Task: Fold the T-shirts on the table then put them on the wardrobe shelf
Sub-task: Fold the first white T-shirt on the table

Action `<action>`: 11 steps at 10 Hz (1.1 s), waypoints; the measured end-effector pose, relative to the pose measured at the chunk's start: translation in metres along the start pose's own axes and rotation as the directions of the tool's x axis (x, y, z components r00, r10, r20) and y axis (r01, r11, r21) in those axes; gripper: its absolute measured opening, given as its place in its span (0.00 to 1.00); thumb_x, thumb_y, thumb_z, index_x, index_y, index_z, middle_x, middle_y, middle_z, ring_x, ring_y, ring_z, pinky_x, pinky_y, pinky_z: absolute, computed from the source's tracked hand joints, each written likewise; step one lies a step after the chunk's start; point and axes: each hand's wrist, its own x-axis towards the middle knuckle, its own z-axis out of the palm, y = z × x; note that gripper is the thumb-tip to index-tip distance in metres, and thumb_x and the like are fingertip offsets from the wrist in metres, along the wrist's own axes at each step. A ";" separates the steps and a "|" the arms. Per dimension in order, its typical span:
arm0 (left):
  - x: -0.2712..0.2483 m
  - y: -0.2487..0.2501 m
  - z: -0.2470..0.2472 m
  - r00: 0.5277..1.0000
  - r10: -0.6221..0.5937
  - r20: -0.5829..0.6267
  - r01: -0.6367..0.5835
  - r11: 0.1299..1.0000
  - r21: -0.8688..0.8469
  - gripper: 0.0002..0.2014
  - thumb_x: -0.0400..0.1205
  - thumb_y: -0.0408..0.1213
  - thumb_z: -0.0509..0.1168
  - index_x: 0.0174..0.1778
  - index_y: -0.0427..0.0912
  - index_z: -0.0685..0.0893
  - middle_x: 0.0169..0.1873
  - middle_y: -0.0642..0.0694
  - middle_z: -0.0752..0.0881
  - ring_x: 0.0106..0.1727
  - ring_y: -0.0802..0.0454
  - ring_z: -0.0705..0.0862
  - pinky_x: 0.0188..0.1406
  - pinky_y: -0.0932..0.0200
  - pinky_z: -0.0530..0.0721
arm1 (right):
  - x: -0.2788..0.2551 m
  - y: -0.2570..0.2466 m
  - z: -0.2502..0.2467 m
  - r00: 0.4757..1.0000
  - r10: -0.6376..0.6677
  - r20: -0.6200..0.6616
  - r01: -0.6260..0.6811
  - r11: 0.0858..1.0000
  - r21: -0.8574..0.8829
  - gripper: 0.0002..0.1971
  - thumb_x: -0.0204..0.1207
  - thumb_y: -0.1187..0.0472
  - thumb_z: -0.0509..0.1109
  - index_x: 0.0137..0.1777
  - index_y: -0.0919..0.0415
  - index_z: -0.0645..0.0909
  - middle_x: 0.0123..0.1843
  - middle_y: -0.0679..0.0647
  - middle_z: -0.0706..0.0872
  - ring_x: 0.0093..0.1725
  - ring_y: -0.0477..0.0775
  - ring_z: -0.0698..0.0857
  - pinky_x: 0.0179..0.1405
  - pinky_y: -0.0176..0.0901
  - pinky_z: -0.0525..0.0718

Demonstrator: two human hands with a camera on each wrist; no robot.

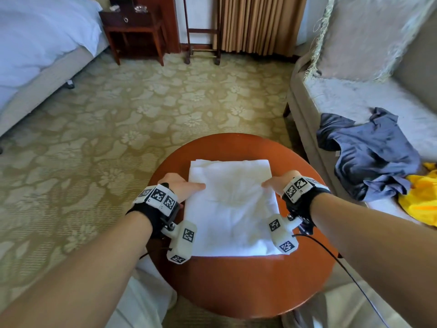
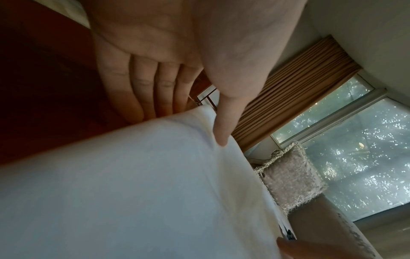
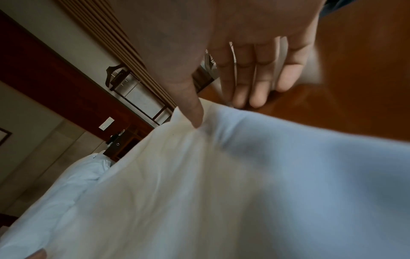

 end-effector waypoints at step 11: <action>-0.163 -0.060 -0.003 0.917 0.293 0.270 -0.115 0.844 -0.524 0.18 0.73 0.18 0.73 0.58 0.34 0.86 0.45 0.37 0.87 0.42 0.46 0.83 0.34 0.58 0.75 | -0.148 0.110 -0.019 0.904 -0.222 0.366 0.026 0.882 0.470 0.09 0.76 0.67 0.70 0.51 0.72 0.76 0.33 0.68 0.84 0.24 0.58 0.84 0.19 0.36 0.77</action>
